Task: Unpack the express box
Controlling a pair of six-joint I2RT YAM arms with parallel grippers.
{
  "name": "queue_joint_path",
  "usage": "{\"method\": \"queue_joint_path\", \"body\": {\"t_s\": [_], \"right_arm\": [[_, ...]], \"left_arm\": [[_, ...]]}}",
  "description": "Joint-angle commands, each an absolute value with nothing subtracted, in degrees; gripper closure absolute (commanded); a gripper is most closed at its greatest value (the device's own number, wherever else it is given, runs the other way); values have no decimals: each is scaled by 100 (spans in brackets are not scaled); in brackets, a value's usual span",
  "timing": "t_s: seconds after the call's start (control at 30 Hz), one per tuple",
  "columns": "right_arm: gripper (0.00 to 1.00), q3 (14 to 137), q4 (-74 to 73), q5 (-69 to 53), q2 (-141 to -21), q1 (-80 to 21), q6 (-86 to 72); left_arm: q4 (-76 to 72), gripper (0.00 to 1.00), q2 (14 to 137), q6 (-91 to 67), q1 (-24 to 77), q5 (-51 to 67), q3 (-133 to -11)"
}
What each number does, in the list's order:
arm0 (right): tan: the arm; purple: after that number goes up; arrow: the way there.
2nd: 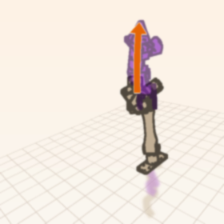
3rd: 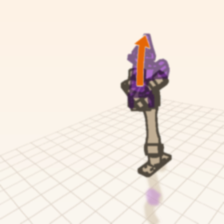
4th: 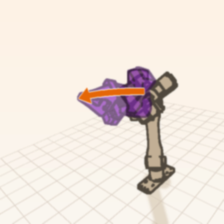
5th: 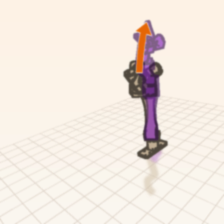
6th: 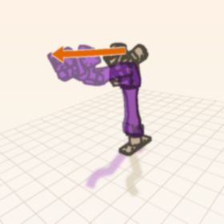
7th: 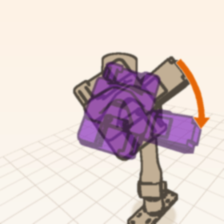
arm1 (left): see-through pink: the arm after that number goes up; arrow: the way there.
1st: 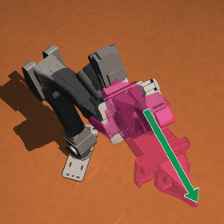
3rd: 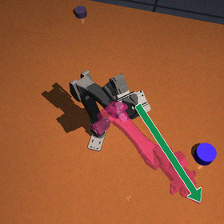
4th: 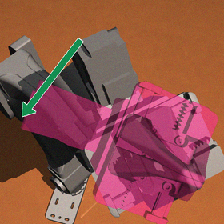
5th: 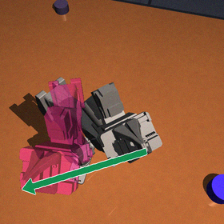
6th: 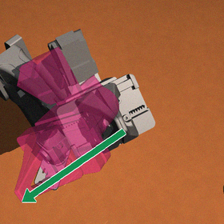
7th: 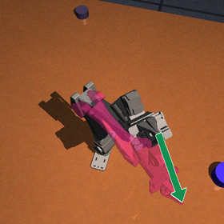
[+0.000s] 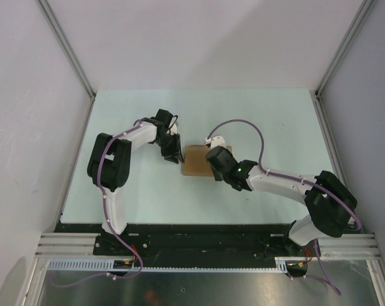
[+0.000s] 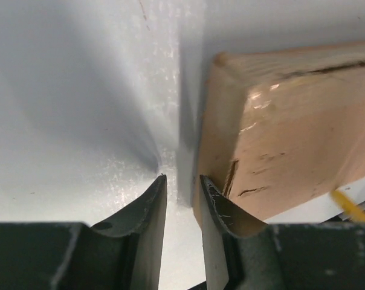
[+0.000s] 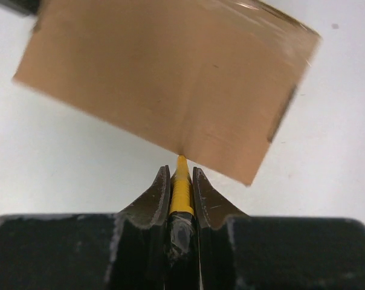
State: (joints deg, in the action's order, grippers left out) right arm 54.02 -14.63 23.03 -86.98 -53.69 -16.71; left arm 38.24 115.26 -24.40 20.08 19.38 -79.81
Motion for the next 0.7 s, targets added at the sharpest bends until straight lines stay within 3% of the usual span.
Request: {"method": "queue_joint_path", "body": {"t_s": [0.0,0.27,0.37,0.67], "right_arm": [[100,5581,-1363,2663,-8709,-4827,-1574],[100,5572,16,2681,-9307,-4097,-1223],[100,5669,597,2497,-9536,-3798,-1195],[100,5845,1300,2277,-9922,-3542,-923]], "left_arm": [[3771,66,11188,-2162,2188,2189,-8086],[3779,60,11162,-2636,2109,751,-8788],[3788,53,11145,-2987,2101,161,-8921],[3806,39,12022,-3375,2048,377,-9833]]}}
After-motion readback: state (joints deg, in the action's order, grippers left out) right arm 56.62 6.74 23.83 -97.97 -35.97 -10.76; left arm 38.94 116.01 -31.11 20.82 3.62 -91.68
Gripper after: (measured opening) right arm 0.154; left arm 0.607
